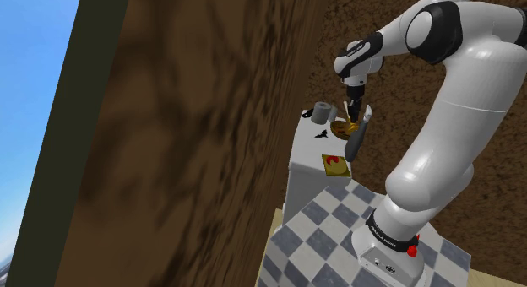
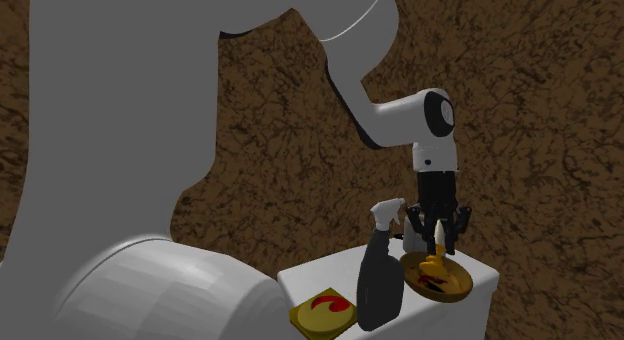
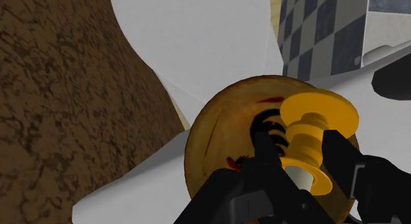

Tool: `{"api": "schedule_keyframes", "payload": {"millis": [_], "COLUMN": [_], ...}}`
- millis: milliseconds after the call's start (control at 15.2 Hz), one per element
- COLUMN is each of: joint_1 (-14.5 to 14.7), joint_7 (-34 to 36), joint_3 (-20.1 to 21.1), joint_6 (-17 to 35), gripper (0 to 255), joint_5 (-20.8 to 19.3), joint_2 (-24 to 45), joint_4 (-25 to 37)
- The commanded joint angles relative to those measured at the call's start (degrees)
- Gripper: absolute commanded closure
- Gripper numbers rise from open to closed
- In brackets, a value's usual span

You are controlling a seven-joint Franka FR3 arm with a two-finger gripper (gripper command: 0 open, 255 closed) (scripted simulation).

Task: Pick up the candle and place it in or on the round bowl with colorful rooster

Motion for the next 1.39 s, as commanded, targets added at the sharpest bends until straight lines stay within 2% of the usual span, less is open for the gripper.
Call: {"api": "schedule_keyframes", "payload": {"millis": [0,132,198,528,792,1320], "joint_1": [0.0,0.0,0.0,0.0,0.8,0.8], "joint_7": [0.0,0.0,0.0,0.0,0.0,0.0], "joint_3": [0.0,0.0,0.0,0.0,0.5,0.5], "joint_6": [0.0,0.0,0.0,0.0,-7.2,-7.2], "gripper": [255,255,0,0,0,0], "joint_5": [0.0,0.0,0.0,0.0,0.2,0.2], "joint_2": [0.0,0.0,0.0,0.0,-1.1,-1.1], "joint_4": [0.0,0.0,0.0,0.0,6.0,6.0]}}
